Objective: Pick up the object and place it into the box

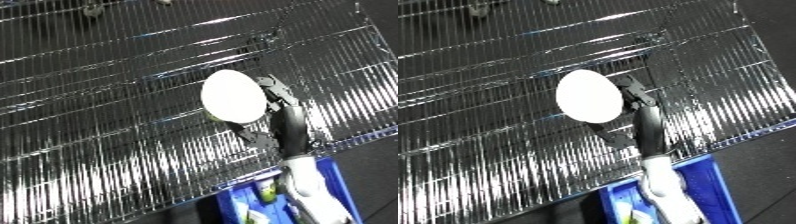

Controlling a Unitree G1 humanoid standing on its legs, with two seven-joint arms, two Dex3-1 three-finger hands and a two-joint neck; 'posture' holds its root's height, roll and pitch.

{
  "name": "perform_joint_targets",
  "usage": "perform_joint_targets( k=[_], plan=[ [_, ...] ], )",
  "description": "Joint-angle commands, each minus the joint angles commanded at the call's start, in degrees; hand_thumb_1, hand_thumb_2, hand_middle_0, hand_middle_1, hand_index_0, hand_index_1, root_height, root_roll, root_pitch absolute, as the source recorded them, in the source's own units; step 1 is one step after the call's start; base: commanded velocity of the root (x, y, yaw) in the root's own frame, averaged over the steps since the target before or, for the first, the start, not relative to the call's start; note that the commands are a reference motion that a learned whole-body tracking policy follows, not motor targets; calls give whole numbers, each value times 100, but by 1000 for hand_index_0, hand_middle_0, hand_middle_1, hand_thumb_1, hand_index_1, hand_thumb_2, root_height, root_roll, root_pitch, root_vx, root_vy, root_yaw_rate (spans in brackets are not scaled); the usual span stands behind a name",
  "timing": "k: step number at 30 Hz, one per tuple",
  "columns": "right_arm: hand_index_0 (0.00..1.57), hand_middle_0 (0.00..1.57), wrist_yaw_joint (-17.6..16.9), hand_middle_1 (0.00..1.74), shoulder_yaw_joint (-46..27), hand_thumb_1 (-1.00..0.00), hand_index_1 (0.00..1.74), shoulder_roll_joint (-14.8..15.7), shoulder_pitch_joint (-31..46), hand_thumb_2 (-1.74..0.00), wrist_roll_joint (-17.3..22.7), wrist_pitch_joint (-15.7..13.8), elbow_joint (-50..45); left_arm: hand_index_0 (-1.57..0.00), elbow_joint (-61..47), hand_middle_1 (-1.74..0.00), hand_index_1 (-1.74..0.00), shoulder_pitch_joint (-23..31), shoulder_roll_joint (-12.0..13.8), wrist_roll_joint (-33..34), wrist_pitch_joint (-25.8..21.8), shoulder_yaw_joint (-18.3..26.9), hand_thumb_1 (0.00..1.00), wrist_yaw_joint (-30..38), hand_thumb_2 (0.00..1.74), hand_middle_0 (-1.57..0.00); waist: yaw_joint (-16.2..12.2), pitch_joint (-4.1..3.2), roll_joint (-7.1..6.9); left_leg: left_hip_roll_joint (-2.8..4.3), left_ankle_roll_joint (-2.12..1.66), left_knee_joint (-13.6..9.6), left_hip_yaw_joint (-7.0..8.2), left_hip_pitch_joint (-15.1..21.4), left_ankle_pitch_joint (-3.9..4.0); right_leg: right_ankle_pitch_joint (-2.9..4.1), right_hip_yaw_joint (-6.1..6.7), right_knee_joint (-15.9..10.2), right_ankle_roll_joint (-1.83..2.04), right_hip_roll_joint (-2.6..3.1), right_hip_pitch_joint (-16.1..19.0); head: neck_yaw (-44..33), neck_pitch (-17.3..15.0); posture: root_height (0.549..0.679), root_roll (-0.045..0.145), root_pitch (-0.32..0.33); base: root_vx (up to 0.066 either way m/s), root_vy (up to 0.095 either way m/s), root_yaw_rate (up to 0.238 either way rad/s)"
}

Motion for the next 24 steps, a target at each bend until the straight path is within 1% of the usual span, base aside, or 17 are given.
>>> perform_joint_targets(
  k=[1,2,3,8,12,13,14,15,16,18,19,20,21,22,23,24],
  plan=[
    [1099,1099,-11,1218,-67,-700,1218,17,157,-1218,-29,-30,-135,-1570,-2,-1740,-1740,35,1,16,9,37,1000,-2,1740,-1570,-31,-28,-14,14,-2,-36,12,32,4,11,12,-41,8,6,31,22,-9,611,55,50,-6,-17,-169],
    [1099,1099,-52,1218,-201,-700,1218,51,466,-1218,-85,-101,-393,-1570,-15,-1740,-1740,112,4,49,25,112,1000,-24,1740,-1570,-88,-79,-37,42,-2,-99,38,86,10,34,35,-119,24,17,86,81,-38,614,54,51,-23,-18,-160],
    [1099,1099,-83,1218,-262,-700,1218,69,612,-1218,-114,-141,-512,-1570,-25,-1740,-1740,149,6,62,30,148,1000,-37,1740,-1570,-115,-98,-47,55,0,-124,51,108,10,43,45,-154,31,21,111,116,-29,615,53,52,-32,-20,-160],
    [1099,1099,-267,1218,-538,-700,1218,135,1241,-1218,-238,-396,-966,-1570,-110,-1740,-1740,264,20,120,57,318,1000,-83,1740,-1570,-255,-142,-88,104,18,-183,93,197,-20,73,101,-271,64,53,214,338,61,619,52,54,-53,-25,-157],
    [1099,1099,-394,1218,-720,-700,1218,154,1661,-1218,-232,-538,-1278,-1570,-174,-1740,-1740,304,21,172,66,425,1000,-61,1740,-1570,-378,-139,-116,153,29,-214,129,263,-42,108,150,-360,83,81,282,628,20,621,52,55,-62,-1,-196],
    [1099,1099,-394,1218,-720,-700,1218,154,1661,-1218,-232,-538,-1278,-1570,-174,-1740,-1740,304,21,172,66,425,1000,-61,1740,-1570,-378,-139,-116,153,29,-214,129,263,-42,108,150,-360,83,81,282,628,20,621,52,55,-61,18,-217],
    [1099,1099,-400,1218,-766,-700,1218,159,1777,-1218,-230,-573,-1342,-1570,-188,-1740,-1740,318,20,168,52,449,1000,-42,1740,-1570,-412,-138,-123,166,29,-224,139,280,-45,120,166,-386,88,92,299,674,-10,622,52,55,-57,28,-231],
    [1099,1099,-407,1218,-859,-700,1218,151,2017,-1218,-276,-630,-1449,-1570,-205,-1740,-1740,350,15,136,6,490,1000,-2,1740,-1570,-485,-138,-139,193,31,-267,161,318,-42,148,202,-450,101,119,329,774,-13,624,52,58,-69,37,-244],
    [1099,1099,-407,1218,-859,-700,1218,151,2017,-1218,-276,-630,-1449,-1570,-205,-1740,-1740,350,15,136,6,490,1000,-2,1740,-1570,-485,-138,-139,193,31,-267,161,318,-42,148,202,-450,101,119,329,774,-13,624,52,58,-69,37,-244],
    [1099,1099,-430,1218,-964,-700,1218,111,2257,-1218,-384,-660,-1546,-1570,-213,-1740,-1740,378,7,109,-46,519,1000,18,1740,-1570,-558,-138,-156,221,32,-342,181,355,-23,185,239,-532,121,150,353,904,-17,626,52,63,-81,28,-243],
    [1099,1099,-483,1218,-1070,-700,1218,47,2465,-1218,-456,-690,-1606,-1570,-208,-1740,-1740,397,1,107,-116,525,1000,25,1740,-1570,-635,-131,-175,250,34,-438,207,389,11,229,268,-630,140,179,373,1029,-24,628,52,69,-100,19,-236],
    [1099,1099,-483,1218,-1070,-700,1218,47,2465,-1218,-456,-690,-1606,-1570,-208,-1740,-1740,397,1,107,-116,525,1000,25,1740,-1570,-635,-131,-175,250,34,-438,207,389,11,229,268,-630,140,179,373,1029,-24,628,52,69,-100,19,-236],
    [1099,1099,-512,1218,-1192,-700,1218,-21,2659,-1218,-404,-756,-1623,-1570,-189,-1740,-1740,397,-9,117,-202,523,1000,42,1740,-1570,-719,-116,-194,282,32,-533,236,417,50,278,291,-733,157,202,391,1177,-186,631,52,76,-109,30,-248],
    [1099,1099,-501,1218,-1251,-700,1218,-48,2741,-1218,-344,-802,-1619,-1570,-179,-1740,-1740,387,-14,120,-246,522,1000,66,1740,-1570,-762,-106,-203,295,27,-570,251,425,68,303,300,-781,164,210,399,1221,-333,632,53,78,-104,39,-242],
    [1099,1099,-501,1218,-1251,-700,1218,-48,2741,-1218,-344,-802,-1619,-1570,-179,-1740,-1740,387,-14,120,-246,522,1000,66,1740,-1570,-762,-106,-203,295,27,-570,251,425,68,303,300,-781,164,210,399,1221,-333,632,53,78,-104,39,-242],
    [1099,1099,-471,1218,-1312,-700,1218,-69,2830,-1218,-268,-853,-1607,-1570,-166,-1740,-1740,369,-20,122,-293,518,1000,100,1740,-1570,-810,-91,-214,308,21,-603,266,435,86,330,310,-826,171,217,408,1279,-497,633,54,80,-100,48,-258]
  ],
)
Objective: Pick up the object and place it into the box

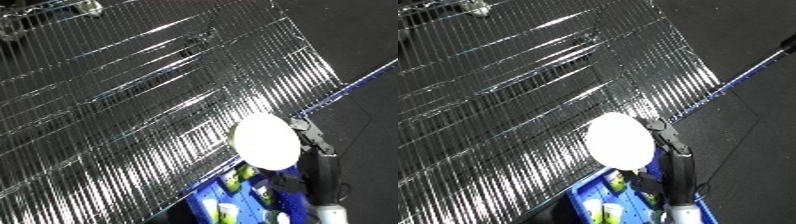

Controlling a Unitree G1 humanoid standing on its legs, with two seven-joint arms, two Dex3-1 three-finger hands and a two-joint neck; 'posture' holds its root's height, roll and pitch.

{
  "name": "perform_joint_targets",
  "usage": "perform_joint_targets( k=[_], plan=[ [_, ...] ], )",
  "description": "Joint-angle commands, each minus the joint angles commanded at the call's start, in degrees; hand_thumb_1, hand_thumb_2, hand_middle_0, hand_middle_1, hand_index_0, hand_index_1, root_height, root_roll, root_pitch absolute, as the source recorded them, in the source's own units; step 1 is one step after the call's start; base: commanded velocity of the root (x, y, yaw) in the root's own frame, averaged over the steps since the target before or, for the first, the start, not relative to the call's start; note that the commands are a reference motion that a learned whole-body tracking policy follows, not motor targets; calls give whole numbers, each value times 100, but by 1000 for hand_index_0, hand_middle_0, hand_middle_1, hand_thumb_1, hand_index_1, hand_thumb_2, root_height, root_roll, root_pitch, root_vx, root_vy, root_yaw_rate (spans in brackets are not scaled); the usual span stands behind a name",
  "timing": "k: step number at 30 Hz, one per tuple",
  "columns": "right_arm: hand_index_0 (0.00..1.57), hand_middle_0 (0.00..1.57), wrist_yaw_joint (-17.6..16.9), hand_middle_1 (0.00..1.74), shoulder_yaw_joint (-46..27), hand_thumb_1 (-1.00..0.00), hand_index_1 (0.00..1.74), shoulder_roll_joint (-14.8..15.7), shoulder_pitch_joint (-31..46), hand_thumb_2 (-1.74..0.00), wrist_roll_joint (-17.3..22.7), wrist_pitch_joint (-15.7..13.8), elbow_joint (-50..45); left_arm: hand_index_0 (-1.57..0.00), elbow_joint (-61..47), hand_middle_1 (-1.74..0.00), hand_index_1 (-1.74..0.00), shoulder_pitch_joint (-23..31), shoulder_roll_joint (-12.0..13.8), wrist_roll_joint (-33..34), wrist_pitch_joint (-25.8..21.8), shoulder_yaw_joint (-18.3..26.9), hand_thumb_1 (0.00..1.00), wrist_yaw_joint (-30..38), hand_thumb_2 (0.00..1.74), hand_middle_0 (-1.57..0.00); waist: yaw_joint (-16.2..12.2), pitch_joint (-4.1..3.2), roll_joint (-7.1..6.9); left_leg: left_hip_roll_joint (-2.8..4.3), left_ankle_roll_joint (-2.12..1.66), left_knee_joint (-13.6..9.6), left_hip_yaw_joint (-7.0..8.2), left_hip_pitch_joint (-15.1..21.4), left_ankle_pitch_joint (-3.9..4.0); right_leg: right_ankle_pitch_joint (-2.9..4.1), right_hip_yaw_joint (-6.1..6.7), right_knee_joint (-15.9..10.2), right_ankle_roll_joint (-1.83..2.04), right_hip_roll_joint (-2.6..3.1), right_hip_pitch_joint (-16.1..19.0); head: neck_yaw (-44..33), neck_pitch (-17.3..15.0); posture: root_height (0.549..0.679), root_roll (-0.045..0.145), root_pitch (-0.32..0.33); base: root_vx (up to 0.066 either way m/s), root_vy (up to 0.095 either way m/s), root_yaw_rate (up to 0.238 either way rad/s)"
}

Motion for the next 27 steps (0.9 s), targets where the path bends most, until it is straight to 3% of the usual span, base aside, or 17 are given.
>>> perform_joint_targets(
  k=[2,5,8,12,14,15,18,26,27],
  plan=[
    [1099,1099,116,1218,-166,-700,1218,-9,267,-1218,127,-171,81,-1570,54,-1740,-1740,-40,-22,8,-150,-12,1000,105,1740,-1570,-142,54,-24,30,-23,-88,36,60,38,73,48,-130,23,11,51,19,-44,636,56,81,-64,51,-257],
    [1099,1099,167,1218,-261,-700,1218,-11,423,-1218,173,-280,154,-1570,89,-1740,-1740,-48,-42,19,-252,-25,1000,156,1740,-1570,-229,92,-29,51,-36,-167,63,120,62,117,94,-233,42,14,88,38,-13,638,58,82,-66,50,-239],
    [1099,1099,192,1218,-377,-700,1218,-47,644,-1218,352,-454,282,-1570,154,-1740,-1740,-74,-100,31,-429,-68,1000,230,1740,-1570,-380,148,0,69,-54,-401,148,227,149,200,167,-470,62,27,128,175,153,642,61,93,-86,48,-189],
    [1099,1099,174,1218,-434,-700,1218,-48,802,-1218,456,-582,359,-1570,191,-1740,-1740,-59,-157,61,-520,-74,1000,201,1740,-1570,-469,170,41,69,-66,-532,196,299,191,219,205,-572,58,32,155,349,201,643,64,98,-66,34,-124],
    [1020,1020,167,1131,-458,-650,1131,-46,894,-1131,493,-660,392,-1570,197,-1740,-1740,-41,-196,77,-562,-81,1000,194,1740,-1570,-530,175,80,74,-78,-583,225,357,205,216,237,-593,50,25,175,466,214,644,68,97,-26,43,-63],
    [864,864,207,957,-478,-550,957,-39,956,-957,546,-738,433,-1570,213,-1740,-1740,-37,-230,79,-590,-88,1000,206,1740,-1570,-588,176,121,82,-91,-599,252,410,203,203,264,-585,43,8,193,540,210,644,72,95,-4,52,-83],
    [628,628,345,696,-500,-400,696,-33,1002,-696,614,-852,523,-1570,274,-1740,-1740,-59,-275,59,-614,-99,1000,218,1740,-1570,-657,176,175,94,-112,-586,285,479,181,171,290,-555,32,-26,220,645,165,644,78,89,11,46,-84],
    [0,0,464,0,-457,0,0,-37,963,0,575,-895,629,-1570,401,-1740,-1740,-102,-384,0,-642,-157,1000,199,1740,-1570,-708,176,290,78,-145,-633,306,630,171,96,335,-502,0,-70,281,744,60,644,88,80,30,20,-35],
    [0,0,457,0,-443,0,0,-36,951,0,554,-880,630,-1570,409,-1740,-1740,-109,-390,-3,-638,-164,1000,204,1740,-1570,-707,176,300,75,-147,-648,305,643,177,89,338,-497,-2,-70,284,729,61,644,88,80,23,-1,11]
  ],
)
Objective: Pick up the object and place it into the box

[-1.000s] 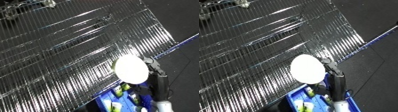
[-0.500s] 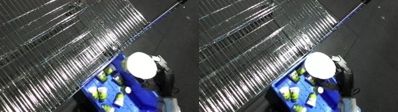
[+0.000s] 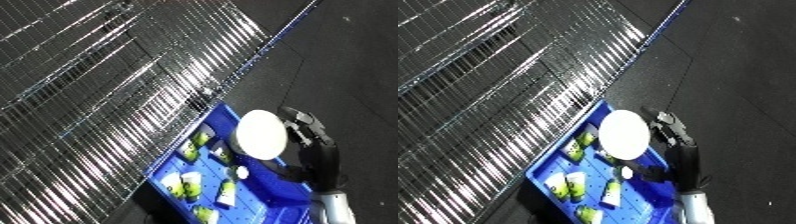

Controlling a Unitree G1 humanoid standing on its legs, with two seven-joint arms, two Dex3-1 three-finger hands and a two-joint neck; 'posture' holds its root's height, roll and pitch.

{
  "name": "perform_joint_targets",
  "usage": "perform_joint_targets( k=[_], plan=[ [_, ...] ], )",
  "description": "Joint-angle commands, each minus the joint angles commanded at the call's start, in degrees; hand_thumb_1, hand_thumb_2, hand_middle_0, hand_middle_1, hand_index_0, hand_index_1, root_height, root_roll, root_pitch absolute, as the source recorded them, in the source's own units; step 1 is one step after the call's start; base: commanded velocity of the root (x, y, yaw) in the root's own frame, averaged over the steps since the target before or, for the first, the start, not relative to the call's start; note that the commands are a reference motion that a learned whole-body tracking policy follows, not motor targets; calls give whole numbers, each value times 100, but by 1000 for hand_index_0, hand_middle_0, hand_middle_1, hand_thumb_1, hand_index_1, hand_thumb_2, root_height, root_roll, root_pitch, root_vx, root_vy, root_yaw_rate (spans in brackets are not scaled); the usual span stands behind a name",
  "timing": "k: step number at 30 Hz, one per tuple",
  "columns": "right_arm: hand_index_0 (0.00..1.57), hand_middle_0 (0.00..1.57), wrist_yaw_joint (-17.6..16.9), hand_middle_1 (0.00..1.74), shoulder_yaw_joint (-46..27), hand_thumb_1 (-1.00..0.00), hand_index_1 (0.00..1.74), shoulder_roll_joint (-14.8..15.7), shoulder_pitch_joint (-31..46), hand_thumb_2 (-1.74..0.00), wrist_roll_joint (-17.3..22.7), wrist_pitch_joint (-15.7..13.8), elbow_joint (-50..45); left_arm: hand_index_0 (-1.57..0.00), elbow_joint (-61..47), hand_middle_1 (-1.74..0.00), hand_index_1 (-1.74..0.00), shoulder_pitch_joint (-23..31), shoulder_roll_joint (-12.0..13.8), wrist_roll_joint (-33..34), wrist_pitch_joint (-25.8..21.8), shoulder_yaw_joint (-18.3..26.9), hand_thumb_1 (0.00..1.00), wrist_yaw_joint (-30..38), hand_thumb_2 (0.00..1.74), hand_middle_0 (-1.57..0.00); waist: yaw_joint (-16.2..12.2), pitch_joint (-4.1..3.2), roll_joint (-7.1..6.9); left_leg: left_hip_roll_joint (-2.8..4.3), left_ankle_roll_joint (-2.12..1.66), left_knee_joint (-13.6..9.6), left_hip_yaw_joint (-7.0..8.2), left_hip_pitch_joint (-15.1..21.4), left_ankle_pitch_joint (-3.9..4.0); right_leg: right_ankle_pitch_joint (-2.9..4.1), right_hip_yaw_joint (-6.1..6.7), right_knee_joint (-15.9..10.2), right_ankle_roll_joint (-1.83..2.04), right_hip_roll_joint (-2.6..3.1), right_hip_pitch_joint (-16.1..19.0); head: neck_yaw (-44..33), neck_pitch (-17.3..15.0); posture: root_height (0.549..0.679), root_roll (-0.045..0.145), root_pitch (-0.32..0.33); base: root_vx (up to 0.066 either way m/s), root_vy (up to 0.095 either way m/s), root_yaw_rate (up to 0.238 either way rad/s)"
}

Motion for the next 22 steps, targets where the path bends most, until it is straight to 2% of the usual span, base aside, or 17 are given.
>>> perform_joint_targets(
  k=[7,16,19,22],
  plan=[
    [0,0,-48,0,79,0,0,36,15,0,17,132,-15,-1570,36,-1740,-1740,9,-16,-20,0,-7,1000,-35,1740,-1570,12,0,30,-30,-7,-81,-35,42,55,-21,-1,4,-20,11,9,-85,-20,644,92,81,19,-15,24],
    [0,0,359,0,270,0,0,10,8,0,85,213,-191,-1570,31,-1740,-1740,36,-17,-41,29,-102,1000,-76,1740,-1570,120,0,-9,-63,-39,-15,-134,32,84,-81,-59,64,-61,0,93,-685,-57,644,99,68,28,-30,72],
    [0,0,568,0,436,0,0,-18,-164,0,125,409,-332,-1570,20,-1740,-1740,-10,1,-21,95,-165,1000,-86,1740,-1570,213,0,-37,-89,-43,28,-192,-2,87,-85,-96,66,-69,-12,107,-950,81,644,100,64,19,-68,146],
    [0,0,746,0,638,0,0,-53,-388,0,188,658,-471,-1570,35,-1740,-1740,-81,20,-1,175,-241,1000,-99,1740,-1570,309,0,-58,-101,-43,66,-239,-49,94,-95,-146,96,-78,-23,94,-1117,52,643,99,62,12,-69,140]
  ],
)
